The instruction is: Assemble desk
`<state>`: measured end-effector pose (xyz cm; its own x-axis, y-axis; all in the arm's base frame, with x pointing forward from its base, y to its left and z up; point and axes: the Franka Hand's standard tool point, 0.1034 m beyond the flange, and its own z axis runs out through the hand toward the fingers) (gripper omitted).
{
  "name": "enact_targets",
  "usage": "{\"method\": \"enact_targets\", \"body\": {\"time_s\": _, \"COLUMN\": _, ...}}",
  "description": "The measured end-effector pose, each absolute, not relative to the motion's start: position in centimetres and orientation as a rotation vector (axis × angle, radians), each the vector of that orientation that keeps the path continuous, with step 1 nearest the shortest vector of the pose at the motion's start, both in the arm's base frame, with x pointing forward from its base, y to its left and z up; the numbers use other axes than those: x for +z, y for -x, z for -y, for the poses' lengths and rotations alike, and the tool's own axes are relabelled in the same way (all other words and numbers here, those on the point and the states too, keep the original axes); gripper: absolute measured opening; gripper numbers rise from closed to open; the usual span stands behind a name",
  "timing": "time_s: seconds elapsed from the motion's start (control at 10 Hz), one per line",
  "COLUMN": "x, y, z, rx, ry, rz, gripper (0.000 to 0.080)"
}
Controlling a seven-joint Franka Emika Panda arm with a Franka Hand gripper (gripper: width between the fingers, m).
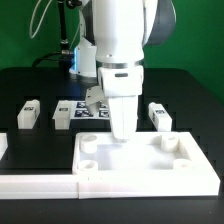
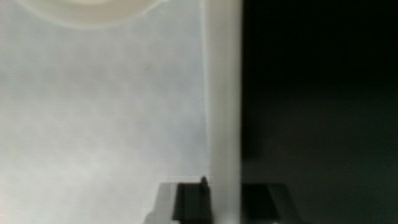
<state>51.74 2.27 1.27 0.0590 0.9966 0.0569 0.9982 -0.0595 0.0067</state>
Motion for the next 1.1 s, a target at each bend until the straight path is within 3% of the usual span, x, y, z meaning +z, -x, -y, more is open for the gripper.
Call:
{"method": "enact_targets", "body": {"time_s": 0.3, "x": 1.27, "y": -51.72, "z": -2.24, "rx": -0.059, "ry": 2.245, "rz": 2.138, "gripper": 0.0057}}
{"method": "enact_targets", "body": {"time_s": 0.4, "x": 1.23, "y": -51.69, "z": -2.22, "rx": -0.058, "ry": 2.246, "rz": 2.136, "gripper": 0.0148}}
{"method": "enact_targets", "body": {"time_s": 0.5, "x": 1.22, "y": -51.68, "z": -2.20, "rx": -0.058, "ry": 2.246, "rz": 2.135, "gripper": 0.0148}}
{"method": "enact_targets", "body": {"time_s": 0.6, "x": 1.21, "y": -51.67, "z": -2.18, "rx": -0.058, "ry": 2.247, "rz": 2.135, "gripper": 0.0333}}
{"method": "enact_targets", "body": {"time_s": 0.7, "x": 1.21, "y": -51.67, "z": -2.16, "rx": -0.058, "ry": 2.247, "rz": 2.134, "gripper": 0.0468}}
{"method": "enact_targets", "body": {"time_s": 0.8, "x": 1.20, "y": -51.67, "z": -2.14, "rx": -0.057, "ry": 2.248, "rz": 2.134, "gripper": 0.0468}}
{"method": "enact_targets", "body": {"time_s": 0.9, "x": 1.20, "y": -51.67, "z": -2.12, "rx": -0.057, "ry": 2.248, "rz": 2.133, "gripper": 0.0606}}
{"method": "enact_targets", "body": {"time_s": 1.1, "x": 1.20, "y": -51.66, "z": -2.10, "rx": -0.057, "ry": 2.248, "rz": 2.133, "gripper": 0.0636}}
